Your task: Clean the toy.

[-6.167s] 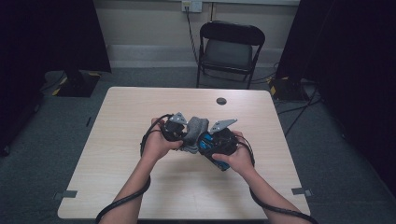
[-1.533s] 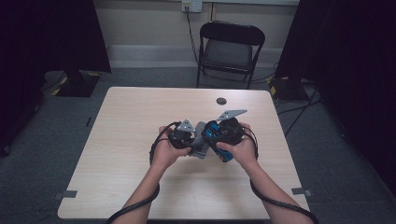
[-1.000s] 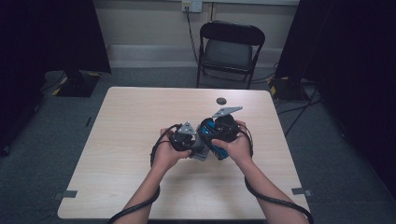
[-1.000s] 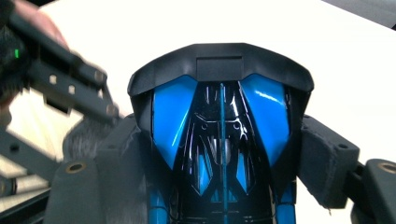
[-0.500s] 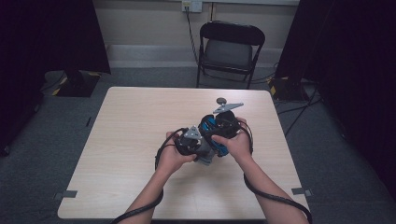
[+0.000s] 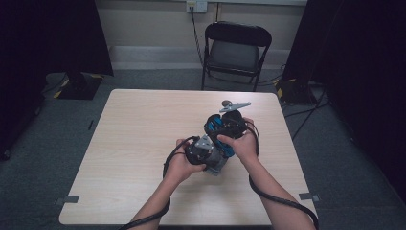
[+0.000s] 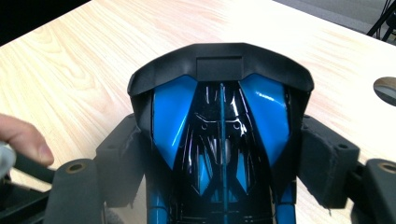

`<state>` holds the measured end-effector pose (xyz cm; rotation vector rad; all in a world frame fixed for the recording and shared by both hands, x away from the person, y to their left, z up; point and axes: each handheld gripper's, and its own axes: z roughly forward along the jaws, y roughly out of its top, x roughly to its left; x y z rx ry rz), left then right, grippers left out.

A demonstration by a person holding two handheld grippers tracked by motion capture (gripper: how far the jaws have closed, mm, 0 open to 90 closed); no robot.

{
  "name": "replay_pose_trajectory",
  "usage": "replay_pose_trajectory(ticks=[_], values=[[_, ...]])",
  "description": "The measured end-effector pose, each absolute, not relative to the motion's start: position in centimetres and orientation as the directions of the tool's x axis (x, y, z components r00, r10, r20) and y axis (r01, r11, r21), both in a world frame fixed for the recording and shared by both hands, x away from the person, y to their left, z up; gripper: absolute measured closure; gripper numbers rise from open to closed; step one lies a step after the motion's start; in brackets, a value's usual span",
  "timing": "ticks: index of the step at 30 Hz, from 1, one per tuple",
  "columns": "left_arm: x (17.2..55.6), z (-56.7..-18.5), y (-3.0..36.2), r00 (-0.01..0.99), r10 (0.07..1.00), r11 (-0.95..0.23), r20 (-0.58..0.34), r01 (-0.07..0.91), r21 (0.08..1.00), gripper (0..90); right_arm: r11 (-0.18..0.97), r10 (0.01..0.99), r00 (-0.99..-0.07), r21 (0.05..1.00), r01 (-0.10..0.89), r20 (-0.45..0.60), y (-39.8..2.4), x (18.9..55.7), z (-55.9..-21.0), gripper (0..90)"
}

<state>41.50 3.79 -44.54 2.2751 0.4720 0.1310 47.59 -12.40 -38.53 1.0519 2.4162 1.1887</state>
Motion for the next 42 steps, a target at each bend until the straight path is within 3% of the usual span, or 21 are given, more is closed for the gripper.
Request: replay_pose_trajectory(ticks=[30, 42], values=[[39.8, -45.2, 1.7, 0.965, 0.256, -0.680, -0.059, 0.223, 0.698, 67.9, 0.380, 0.730, -0.678, 0.771, 0.510, 0.089, -13.4, 48.6, -37.9, 25.4], [40.6, -44.2, 4.8, 0.943, 0.328, -0.656, -0.053, 0.268, 0.705, 67.5, 0.376, 0.720, -0.688, 0.783, 0.496, 0.090, -15.0, 48.2, -37.5, 25.4]])
